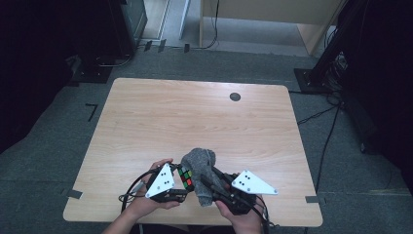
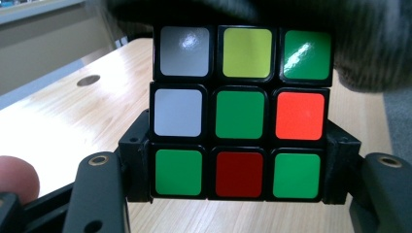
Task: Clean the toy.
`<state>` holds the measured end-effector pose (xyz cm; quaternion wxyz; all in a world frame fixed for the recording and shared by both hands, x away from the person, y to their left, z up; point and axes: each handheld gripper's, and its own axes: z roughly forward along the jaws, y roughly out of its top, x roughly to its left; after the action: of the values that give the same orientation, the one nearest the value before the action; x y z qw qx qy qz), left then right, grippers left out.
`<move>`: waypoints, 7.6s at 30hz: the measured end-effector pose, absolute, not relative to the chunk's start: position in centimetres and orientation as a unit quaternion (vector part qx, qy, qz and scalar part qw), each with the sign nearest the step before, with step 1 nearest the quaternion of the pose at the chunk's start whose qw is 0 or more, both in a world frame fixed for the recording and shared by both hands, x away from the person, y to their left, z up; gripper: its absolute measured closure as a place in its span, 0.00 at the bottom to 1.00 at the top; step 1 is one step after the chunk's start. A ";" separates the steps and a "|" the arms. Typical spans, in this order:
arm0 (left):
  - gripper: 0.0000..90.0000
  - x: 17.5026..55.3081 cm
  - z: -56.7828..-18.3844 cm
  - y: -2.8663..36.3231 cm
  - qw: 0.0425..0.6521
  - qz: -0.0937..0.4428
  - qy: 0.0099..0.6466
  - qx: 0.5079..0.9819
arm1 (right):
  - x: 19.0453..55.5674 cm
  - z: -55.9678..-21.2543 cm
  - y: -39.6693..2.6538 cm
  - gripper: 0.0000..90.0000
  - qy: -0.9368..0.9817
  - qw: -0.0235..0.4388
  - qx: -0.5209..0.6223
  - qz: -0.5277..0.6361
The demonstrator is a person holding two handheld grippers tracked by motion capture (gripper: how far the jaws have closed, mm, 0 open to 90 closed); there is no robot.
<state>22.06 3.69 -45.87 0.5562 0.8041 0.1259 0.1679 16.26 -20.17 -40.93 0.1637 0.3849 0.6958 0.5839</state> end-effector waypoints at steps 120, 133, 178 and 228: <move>0.38 21.6 -44.9 4.2 0.570 0.163 0.118 0.797 | 16.5 -41.5 -21.2 0.69 0.661 0.126 0.424 0.607; 0.38 23.8 -44.0 7.3 0.663 0.056 0.168 0.728 | 18.2 -44.6 -21.6 0.74 0.697 0.196 0.334 0.603; 0.38 23.3 -43.9 6.8 0.657 0.152 0.218 0.706 | 18.3 -46.9 -20.5 0.74 0.677 0.224 0.376 0.592; 0.38 23.8 -44.5 7.0 0.643 0.147 0.240 0.712 | 20.7 -49.0 -25.9 0.66 0.665 0.285 0.508 0.467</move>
<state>23.81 7.01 -44.49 0.6433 0.7118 0.2404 0.1475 20.72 -25.89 -49.03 0.2852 0.5077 0.6652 0.4674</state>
